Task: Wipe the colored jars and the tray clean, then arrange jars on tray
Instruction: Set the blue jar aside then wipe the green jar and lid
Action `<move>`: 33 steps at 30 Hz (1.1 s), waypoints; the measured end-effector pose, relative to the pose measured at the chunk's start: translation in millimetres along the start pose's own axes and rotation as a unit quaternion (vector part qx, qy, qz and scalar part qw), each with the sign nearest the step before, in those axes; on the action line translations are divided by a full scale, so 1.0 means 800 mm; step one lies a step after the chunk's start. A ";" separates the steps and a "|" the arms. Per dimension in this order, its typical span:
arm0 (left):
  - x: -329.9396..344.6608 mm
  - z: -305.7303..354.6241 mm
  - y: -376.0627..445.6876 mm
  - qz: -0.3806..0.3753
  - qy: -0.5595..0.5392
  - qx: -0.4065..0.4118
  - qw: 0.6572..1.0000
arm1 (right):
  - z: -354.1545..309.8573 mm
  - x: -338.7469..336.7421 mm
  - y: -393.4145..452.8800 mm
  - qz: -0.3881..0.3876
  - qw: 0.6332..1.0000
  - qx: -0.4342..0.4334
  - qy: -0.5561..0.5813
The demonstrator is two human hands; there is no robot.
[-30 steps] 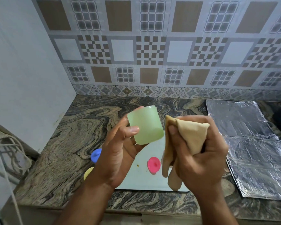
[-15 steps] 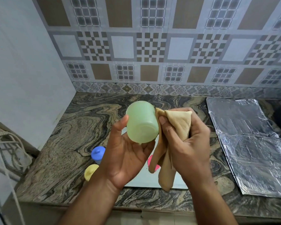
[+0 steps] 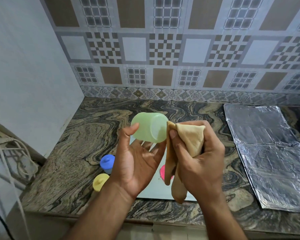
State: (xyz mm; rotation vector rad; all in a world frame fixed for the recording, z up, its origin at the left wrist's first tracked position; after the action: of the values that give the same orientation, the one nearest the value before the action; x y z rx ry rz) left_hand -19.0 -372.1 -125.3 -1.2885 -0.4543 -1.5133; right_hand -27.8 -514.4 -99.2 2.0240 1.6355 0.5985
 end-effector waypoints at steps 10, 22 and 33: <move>-0.021 0.039 -0.008 0.181 0.580 0.413 0.679 | 0.035 -0.020 0.003 0.020 0.999 0.049 0.002; -0.162 0.144 0.057 0.401 0.727 0.246 0.500 | 0.039 -0.012 -0.005 0.001 0.998 0.070 0.001; -0.264 0.175 0.112 0.459 0.744 0.060 0.481 | 0.037 -0.013 -0.011 0.001 0.996 0.084 -0.001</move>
State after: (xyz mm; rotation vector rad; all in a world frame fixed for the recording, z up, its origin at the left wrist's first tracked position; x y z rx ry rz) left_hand 98.9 -196.7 -291.7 0.3442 1.1240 -1.0024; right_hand -19.2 -525.1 -128.7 2.1427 1.7342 0.4723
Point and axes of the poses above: each hand's wrist, its own y-axis towards the middle knuckle, its own x-axis out of the palm, z = x × y, the point moved 2 cm from there along y, towards the middle knuckle, and after that the axes turned 12 degrees about -x, right-handed, at the moved point
